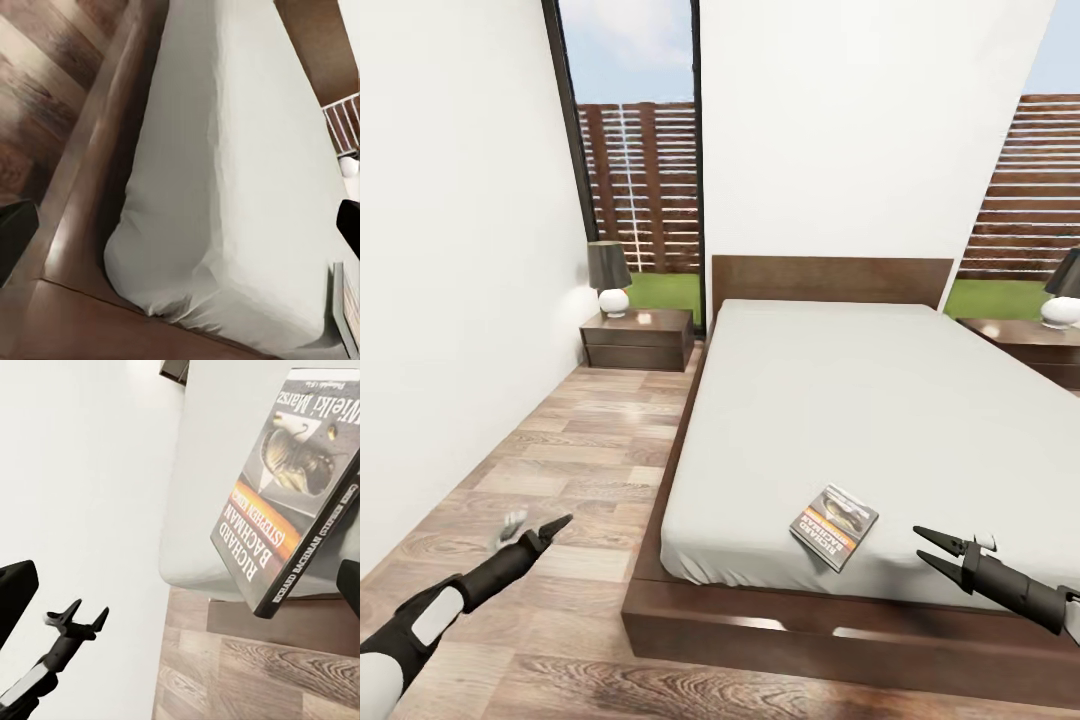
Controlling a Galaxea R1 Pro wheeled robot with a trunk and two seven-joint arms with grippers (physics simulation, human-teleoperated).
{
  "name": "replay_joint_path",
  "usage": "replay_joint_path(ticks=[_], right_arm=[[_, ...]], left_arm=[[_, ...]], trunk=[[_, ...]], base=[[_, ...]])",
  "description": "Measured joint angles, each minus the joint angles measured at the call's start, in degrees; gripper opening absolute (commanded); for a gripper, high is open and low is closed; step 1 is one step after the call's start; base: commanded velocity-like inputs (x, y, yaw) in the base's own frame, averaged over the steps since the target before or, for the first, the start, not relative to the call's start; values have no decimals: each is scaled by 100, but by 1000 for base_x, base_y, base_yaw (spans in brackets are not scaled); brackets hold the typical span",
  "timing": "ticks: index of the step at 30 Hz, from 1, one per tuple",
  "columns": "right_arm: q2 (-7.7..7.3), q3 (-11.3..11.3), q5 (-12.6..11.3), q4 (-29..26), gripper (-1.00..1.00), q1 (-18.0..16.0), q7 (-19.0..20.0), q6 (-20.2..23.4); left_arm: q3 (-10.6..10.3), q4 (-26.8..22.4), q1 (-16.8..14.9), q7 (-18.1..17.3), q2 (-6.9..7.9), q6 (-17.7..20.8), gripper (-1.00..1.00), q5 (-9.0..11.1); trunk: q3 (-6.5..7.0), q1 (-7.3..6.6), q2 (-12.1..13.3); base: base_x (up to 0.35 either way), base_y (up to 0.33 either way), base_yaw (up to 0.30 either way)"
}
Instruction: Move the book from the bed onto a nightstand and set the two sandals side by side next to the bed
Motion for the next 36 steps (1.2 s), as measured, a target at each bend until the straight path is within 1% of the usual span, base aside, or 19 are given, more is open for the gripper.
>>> replay_joint_path(ticks=[2,4,6,7,9,10,11,13,16,17,21,29,32,33,36], right_arm=[[0,0,0,0,100,0,0,0],[0,0,0,2,100,0,0,0],[0,0,4,5,100,0,0,0],[0,0,6,6,100,0,0,0],[0,0,7,13,100,0,0,0],[3,0,8,15,100,0,0,-6],[10,0,8,16,100,0,0,-10],[25,3,11,27,100,0,0,-20],[31,9,29,156,100,1,0,-39],[33,14,36,319,100,1,-1,-49],[33,33,30,650,100,1,-5,-58],[45,57,23,724,100,0,-6,-67],[188,64,30,713,100,0,-6,-68],[290,73,32,703,100,1,-9,-68],[434,78,28,690,100,0,-27,-68]], left_arm=[[0,366,-1,-80,17,-260,100,1],[1,575,-2,-228,43,-392,100,4],[-4,784,-3,-435,85,-549,100,6],[-13,958,0,-565,103,-699,100,5],[-25,1380,4,-725,118,-1185,100,-13],[-31,1592,6,-787,123,-1558,100,-20],[-31,1677,6,-811,121,-1752,100,-25],[-33,1762,6,-836,119,-1956,100,-37],[-37,1804,7,-844,116,-2050,100,-45],[-39,1812,7,-844,109,-2073,100,-48],[-45,1821,7,-840,89,-2095,100,-49],[-45,1823,7,-828,84,-2104,100,-49],[-46,1826,7,-828,83,-2104,100,-49],[-46,1825,5,-829,83,-2105,100,-49],[-46,1823,6,-834,76,-2103,100,-49]], trunk=[[0,0,0],[0,0,0],[0,0,0],[0,0,0],[0,0,0],[0,0,0],[0,0,0],[0,0,0],[0,0,0],[0,0,0],[0,0,0],[0,0,0],[0,0,0],[0,0,0],[0,0,0]], base=[[0,0,0],[0,0,0],[0,0,0],[0,0,0],[0,0,0],[0,0,0],[0,0,0],[0,0,0],[0,0,0],[0,0,0],[0,0,0],[0,0,0],[0,0,0],[0,0,0],[0,0,0]])
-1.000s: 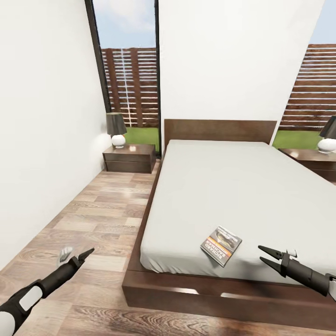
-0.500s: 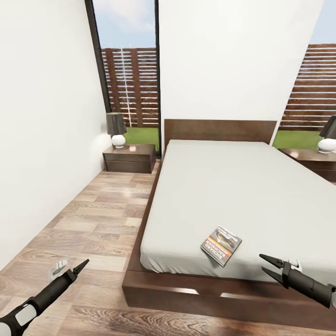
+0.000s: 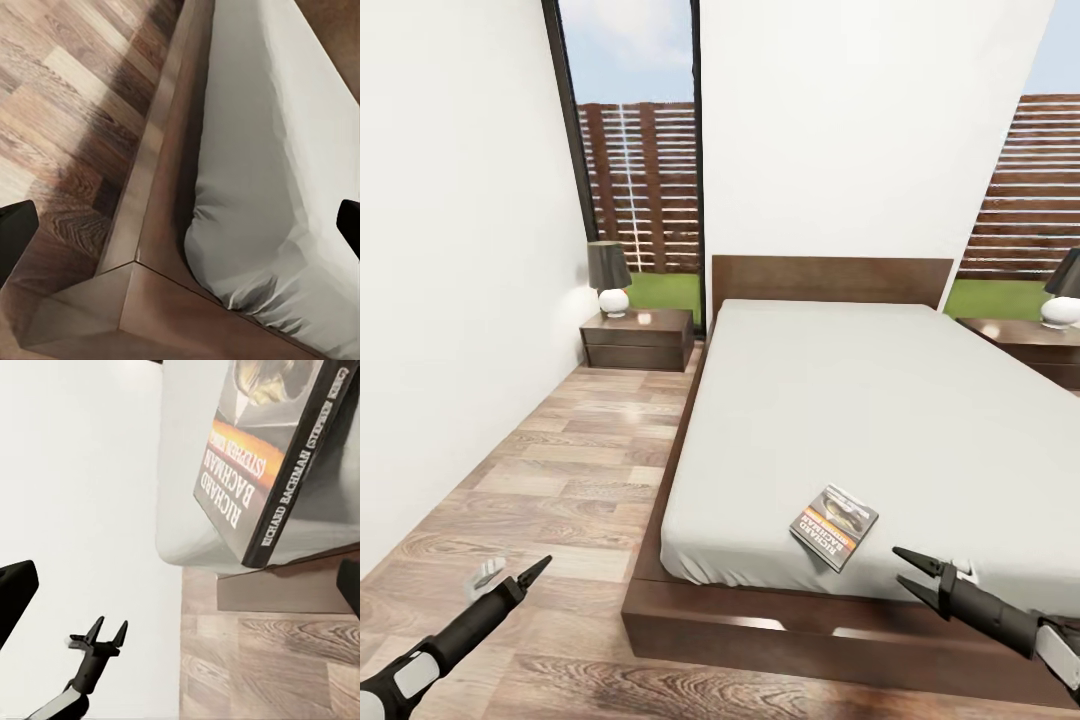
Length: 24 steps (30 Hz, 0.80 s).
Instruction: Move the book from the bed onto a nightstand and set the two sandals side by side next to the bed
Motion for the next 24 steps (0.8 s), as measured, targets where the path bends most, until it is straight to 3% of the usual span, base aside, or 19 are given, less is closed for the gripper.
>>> replay_joint_path(ticks=[2,6,11,24], right_arm=[[204,2,0,-10,100,0,-11,0],[814,-9,6,-20,100,1,-50,-11],[919,-29,4,-25,100,0,-50,-11],[926,-60,8,-38,100,0,-5,-8]], left_arm=[[-2,0,0,1,-35,-1,100,0],[-7,0,0,9,-194,-7,100,-2],[8,-1,0,8,-261,-9,100,1],[13,5,0,6,-351,-9,100,1]], trunk=[[0,0,0],[0,0,0],[0,0,0],[0,0,0]], base=[[0,0,0],[0,0,0],[0,0,0],[0,0,0]])
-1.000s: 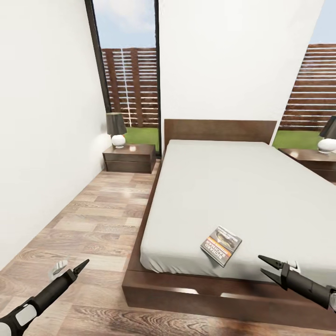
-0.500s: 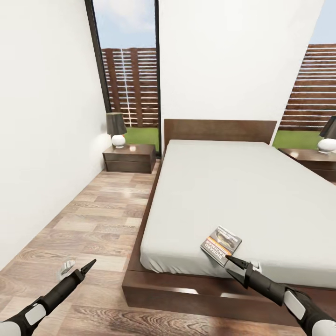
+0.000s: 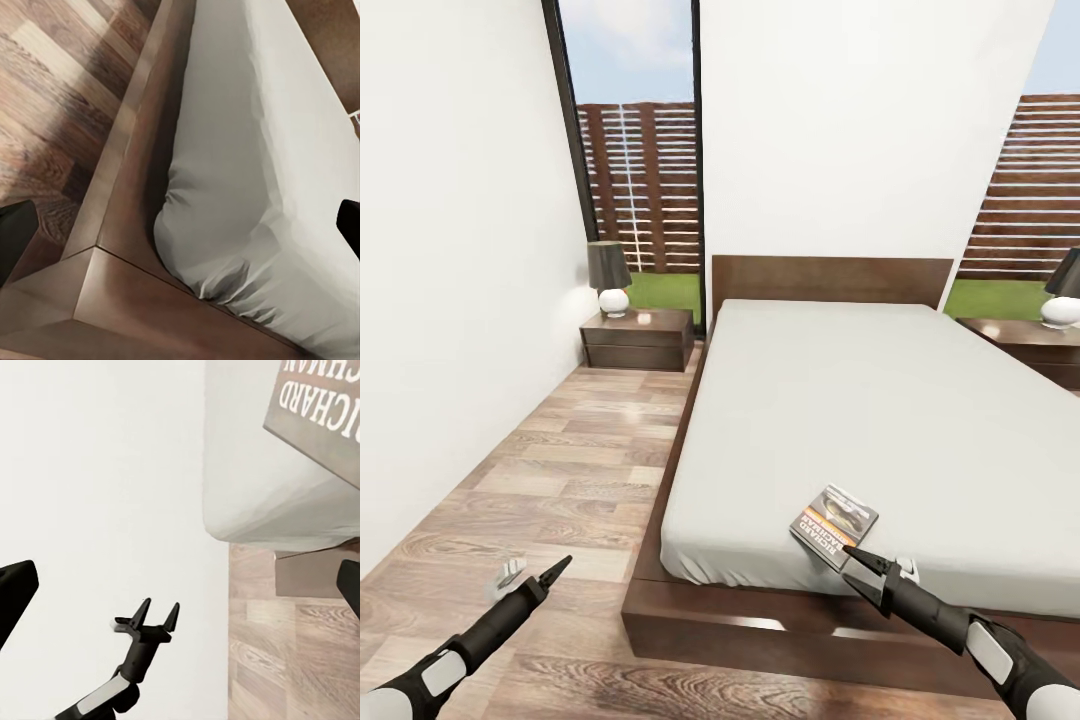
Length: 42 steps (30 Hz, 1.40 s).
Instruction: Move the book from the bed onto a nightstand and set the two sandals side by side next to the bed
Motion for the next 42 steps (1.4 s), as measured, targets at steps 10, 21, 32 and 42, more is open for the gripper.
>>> replay_joint_path(ticks=[10,21,32,42], right_arm=[[-24,-15,-19,-10,100,0,24,5],[-52,-18,-49,-11,100,0,27,9],[-44,-8,-51,-11,100,0,21,5],[-6,1,-52,-10,100,0,10,0]], left_arm=[[0,2,0,0,5,0,100,0],[-1,3,0,0,7,8,100,0],[3,3,0,8,7,8,100,0],[-3,5,0,9,7,8,100,-1]], trunk=[[0,0,0],[0,0,0],[0,0,0],[0,0,0]], base=[[0,0,0],[0,0,0],[0,0,0],[0,0,0]])
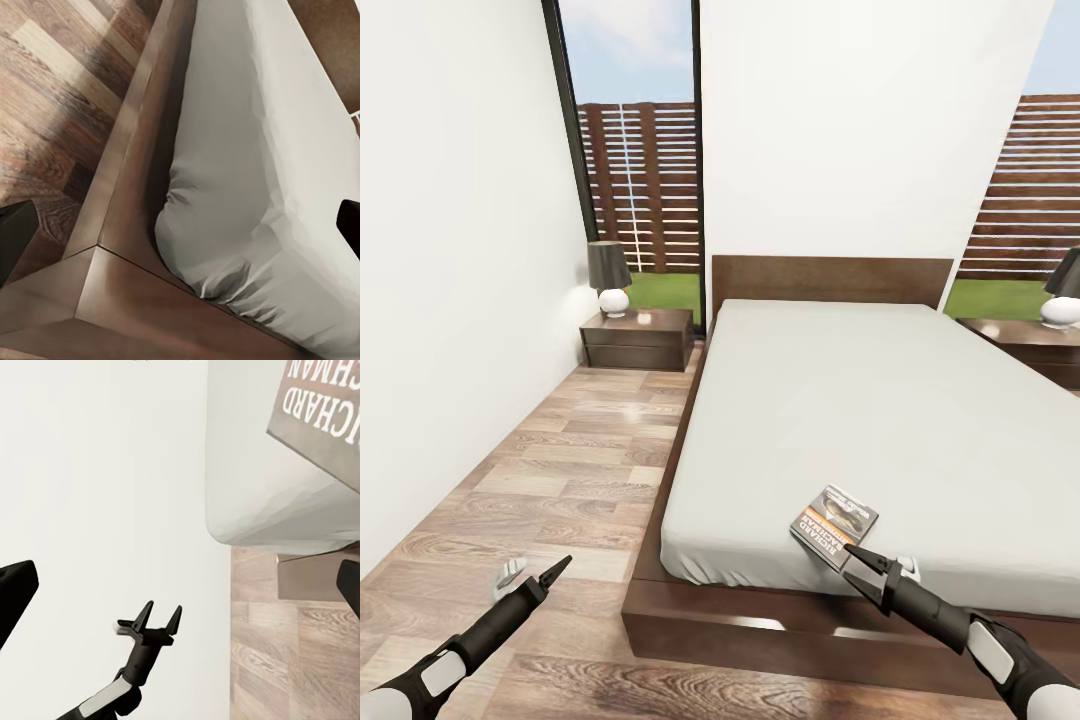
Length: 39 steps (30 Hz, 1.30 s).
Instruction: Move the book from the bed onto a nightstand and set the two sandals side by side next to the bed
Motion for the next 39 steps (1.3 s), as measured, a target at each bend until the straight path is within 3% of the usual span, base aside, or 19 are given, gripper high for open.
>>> replay_joint_path(ticks=[7,12,39], right_arm=[[3,0,0,0,100,0,2,0],[-2,1,1,0,100,0,7,-1],[6,0,1,-4,100,0,6,0]], left_arm=[[-1,-2,0,34,0,5,100,0],[-4,-2,0,154,-4,8,100,-1],[-1,2,0,175,-9,8,100,0]], trunk=[[0,0,0],[-89,109,-199],[-90,110,-201]], base=[[0,0,0],[0,0,0],[0,-36,0]])
